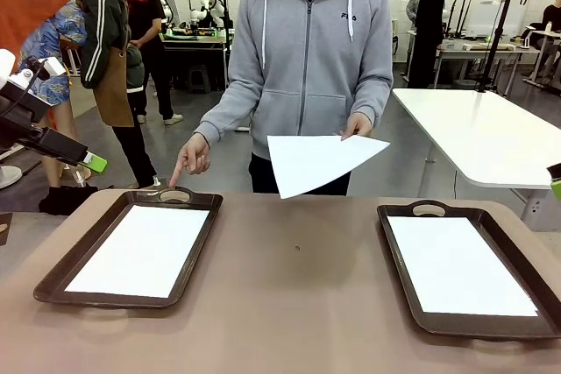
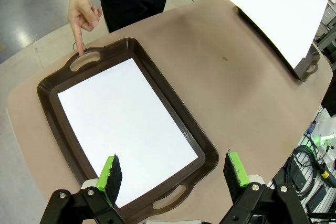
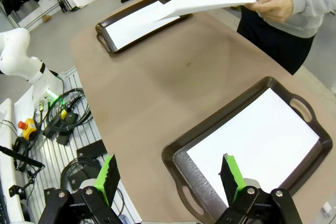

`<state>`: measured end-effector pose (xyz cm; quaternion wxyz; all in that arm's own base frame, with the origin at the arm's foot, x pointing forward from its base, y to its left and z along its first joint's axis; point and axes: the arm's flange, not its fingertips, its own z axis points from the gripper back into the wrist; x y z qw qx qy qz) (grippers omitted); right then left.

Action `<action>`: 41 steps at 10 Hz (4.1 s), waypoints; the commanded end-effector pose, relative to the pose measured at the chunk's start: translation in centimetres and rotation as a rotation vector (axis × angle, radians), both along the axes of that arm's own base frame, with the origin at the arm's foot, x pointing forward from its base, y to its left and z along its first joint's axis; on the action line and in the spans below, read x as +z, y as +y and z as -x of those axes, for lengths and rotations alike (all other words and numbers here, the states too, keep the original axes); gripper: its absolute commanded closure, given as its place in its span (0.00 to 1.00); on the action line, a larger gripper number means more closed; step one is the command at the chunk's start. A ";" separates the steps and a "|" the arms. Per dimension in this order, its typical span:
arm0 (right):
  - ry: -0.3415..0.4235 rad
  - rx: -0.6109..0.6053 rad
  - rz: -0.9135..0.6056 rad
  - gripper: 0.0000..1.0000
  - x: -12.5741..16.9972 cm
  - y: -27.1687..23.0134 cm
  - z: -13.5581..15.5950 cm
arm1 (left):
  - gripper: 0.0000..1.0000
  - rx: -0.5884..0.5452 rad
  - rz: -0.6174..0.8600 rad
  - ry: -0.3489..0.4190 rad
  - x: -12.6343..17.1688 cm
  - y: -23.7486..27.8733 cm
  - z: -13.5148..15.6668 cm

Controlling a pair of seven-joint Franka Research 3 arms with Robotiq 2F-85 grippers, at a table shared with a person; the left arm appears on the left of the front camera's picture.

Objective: Sort the A4 documents.
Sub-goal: Receive the A4 Paper.

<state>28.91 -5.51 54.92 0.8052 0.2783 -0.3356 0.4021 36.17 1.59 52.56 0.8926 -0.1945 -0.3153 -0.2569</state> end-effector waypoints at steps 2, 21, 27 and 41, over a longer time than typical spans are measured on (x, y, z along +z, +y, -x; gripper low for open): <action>0.003 0.011 0.002 0.00 -0.2 0.0 0.1 | 0.00 0.006 -0.003 -0.005 -0.2 0.0 0.0; 0.003 0.011 0.002 0.00 -0.2 0.0 0.1 | 0.00 0.309 0.615 0.384 -5.4 -3.7 -12.0; 0.003 0.011 0.002 0.00 -0.2 0.0 0.1 | 0.00 0.069 0.891 0.687 -10.0 -8.1 -18.9; 0.003 0.011 0.002 0.00 -0.2 0.0 0.1 | 0.00 -0.037 0.961 0.916 -12.3 -20.3 -19.8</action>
